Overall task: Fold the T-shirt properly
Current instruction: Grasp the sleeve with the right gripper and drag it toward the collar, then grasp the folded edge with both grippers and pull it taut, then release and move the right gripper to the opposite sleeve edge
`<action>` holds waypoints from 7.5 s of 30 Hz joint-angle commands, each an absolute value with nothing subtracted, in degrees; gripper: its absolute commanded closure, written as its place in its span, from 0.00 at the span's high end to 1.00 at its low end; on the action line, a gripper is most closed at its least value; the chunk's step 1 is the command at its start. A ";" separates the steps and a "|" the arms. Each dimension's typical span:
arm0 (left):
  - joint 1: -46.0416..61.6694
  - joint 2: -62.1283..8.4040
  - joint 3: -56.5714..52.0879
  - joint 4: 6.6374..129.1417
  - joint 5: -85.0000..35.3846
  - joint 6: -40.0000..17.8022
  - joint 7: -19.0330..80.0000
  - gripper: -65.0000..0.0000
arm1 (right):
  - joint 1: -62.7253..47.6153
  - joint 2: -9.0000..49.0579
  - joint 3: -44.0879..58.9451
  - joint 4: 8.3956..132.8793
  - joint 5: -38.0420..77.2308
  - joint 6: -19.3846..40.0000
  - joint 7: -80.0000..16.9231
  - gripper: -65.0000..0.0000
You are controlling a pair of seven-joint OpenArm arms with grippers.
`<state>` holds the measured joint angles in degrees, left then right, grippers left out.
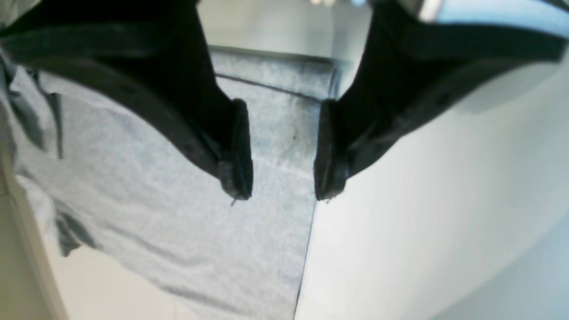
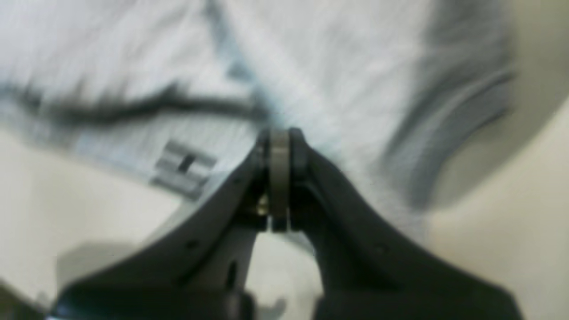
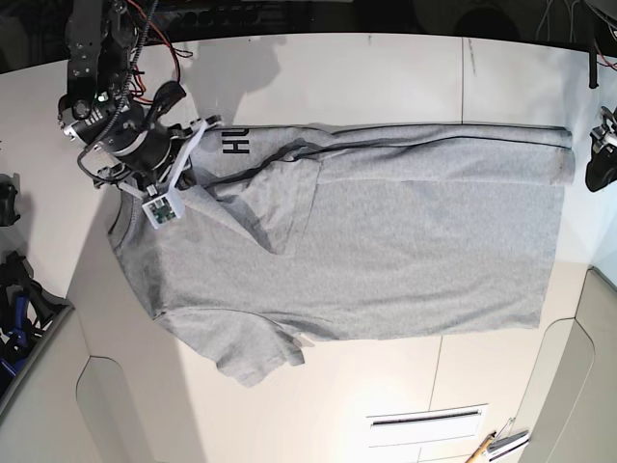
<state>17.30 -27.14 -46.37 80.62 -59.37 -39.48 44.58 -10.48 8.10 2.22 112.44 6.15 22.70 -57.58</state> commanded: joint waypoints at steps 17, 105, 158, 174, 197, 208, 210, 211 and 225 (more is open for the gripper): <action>17.12 -28.38 -46.85 81.49 -61.10 -40.00 43.97 0.41 | -8.40 9.82 2.28 105.19 6.44 22.70 -55.18 0.00; 17.93 -27.75 -30.13 83.13 -43.57 -40.00 50.43 0.00 | -11.97 12.73 21.63 91.35 19.66 25.63 -49.39 0.00; 24.29 -27.49 -27.33 88.75 -30.63 -37.89 42.94 0.00 | -25.39 15.57 21.76 103.37 21.37 25.93 -52.21 0.00; 34.61 -23.70 -27.33 88.77 -34.11 -36.03 44.86 0.00 | -23.24 15.57 21.76 103.37 21.41 25.93 -52.62 0.00; 40.91 -17.93 -32.53 92.20 -37.50 -38.83 47.03 0.00 | -24.86 15.55 21.74 103.39 21.89 25.96 -56.01 0.00; 41.17 -17.96 -38.11 92.20 -37.54 -40.00 47.86 0.00 | -29.26 15.57 23.09 103.39 21.45 25.96 -56.29 0.00; 41.15 -17.98 -38.35 92.20 -37.54 -40.00 47.88 0.00 | -29.26 15.57 24.38 103.39 21.45 25.93 -56.66 0.00; 41.15 -17.96 -38.33 92.20 -37.54 -40.00 47.88 0.00 | -29.26 15.57 25.12 103.39 21.47 25.93 -56.64 0.00; 40.95 -17.98 -38.35 98.48 -46.15 -40.00 48.10 0.00 | -28.93 15.55 28.45 103.70 28.99 25.93 -56.64 0.00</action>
